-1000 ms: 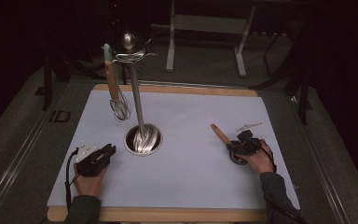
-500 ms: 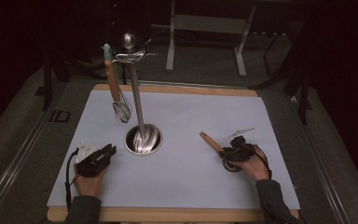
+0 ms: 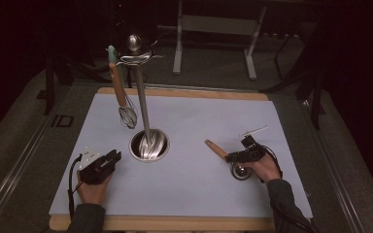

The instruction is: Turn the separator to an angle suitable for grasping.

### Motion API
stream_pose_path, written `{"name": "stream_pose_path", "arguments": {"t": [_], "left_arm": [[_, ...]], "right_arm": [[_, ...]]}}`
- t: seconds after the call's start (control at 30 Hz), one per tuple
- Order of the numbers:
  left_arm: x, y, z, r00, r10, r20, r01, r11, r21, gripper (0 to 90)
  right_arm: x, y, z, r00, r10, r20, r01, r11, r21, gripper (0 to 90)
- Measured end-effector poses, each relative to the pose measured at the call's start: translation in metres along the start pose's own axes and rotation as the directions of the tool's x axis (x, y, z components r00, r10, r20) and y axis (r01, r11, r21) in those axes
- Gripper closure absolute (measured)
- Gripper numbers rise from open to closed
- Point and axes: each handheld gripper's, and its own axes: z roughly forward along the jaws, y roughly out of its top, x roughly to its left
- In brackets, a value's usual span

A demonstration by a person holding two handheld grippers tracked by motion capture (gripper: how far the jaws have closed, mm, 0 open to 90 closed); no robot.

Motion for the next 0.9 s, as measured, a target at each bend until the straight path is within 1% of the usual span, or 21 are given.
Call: {"name": "stream_pose_path", "arguments": {"t": [0.07,0.13,0.23,0.27,0.4,0.5,0.57,0.63,0.73,0.8,0.9], "left_arm": [[0.000,0.000,0.000,1.0000,0.001,-0.001,-0.001,1.0000,-0.001,73.4],[0.000,0.000,0.000,1.0000,0.000,-0.002,0.000,1.0000,-0.001,73.3],[0.000,0.000,0.000,1.0000,0.001,-0.002,-0.001,1.0000,0.000,73.3],[0.000,0.000,0.000,1.0000,0.001,-0.002,-0.001,1.0000,0.000,73.3],[0.000,0.000,0.000,1.0000,0.001,-0.002,-0.001,1.0000,-0.001,73.3],[0.000,0.000,0.000,1.0000,0.001,-0.002,-0.001,1.0000,-0.002,73.3],[0.000,0.000,0.000,1.0000,0.000,-0.002,0.000,1.0000,-0.002,73.3],[0.000,0.000,0.000,1.0000,0.001,-0.003,-0.001,1.0000,-0.003,73.4],[0.000,0.000,0.000,1.0000,0.000,-0.002,0.000,1.0000,-0.003,73.3],[0.000,0.000,0.000,1.0000,0.000,-0.002,0.000,1.0000,-0.002,73.3],[0.000,0.000,0.000,1.0000,0.000,-0.003,0.000,1.0000,-0.003,73.3]], "right_arm": [[0.001,0.001,0.002,0.9999,-0.011,-0.011,0.012,0.999,0.031,69.6],[0.003,0.003,0.003,0.9999,-0.014,-0.010,0.014,0.998,0.053,69.7],[0.004,0.008,0.005,0.9999,-0.010,-0.008,0.011,0.996,0.093,69.4],[0.005,0.010,0.005,1.0000,-0.006,-0.007,0.006,0.994,0.113,69.3],[0.010,0.019,0.008,0.9995,-0.021,0.023,0.016,0.983,0.182,69.5],[0.017,0.024,0.009,0.9981,-0.037,0.050,0.025,0.975,0.220,70.2],[0.022,0.026,0.009,0.9960,-0.053,0.072,0.034,0.972,0.233,70.9],[0.025,0.027,0.008,0.9936,-0.058,0.097,0.033,0.970,0.242,71.0],[0.025,0.028,0.008,0.9925,-0.053,0.110,0.024,0.970,0.243,71.1],[0.025,0.027,0.008,0.9928,-0.049,0.110,0.021,0.970,0.240,71.0],[0.026,0.027,0.006,0.9905,-0.060,0.124,0.031,0.972,0.231,71.1]]}}
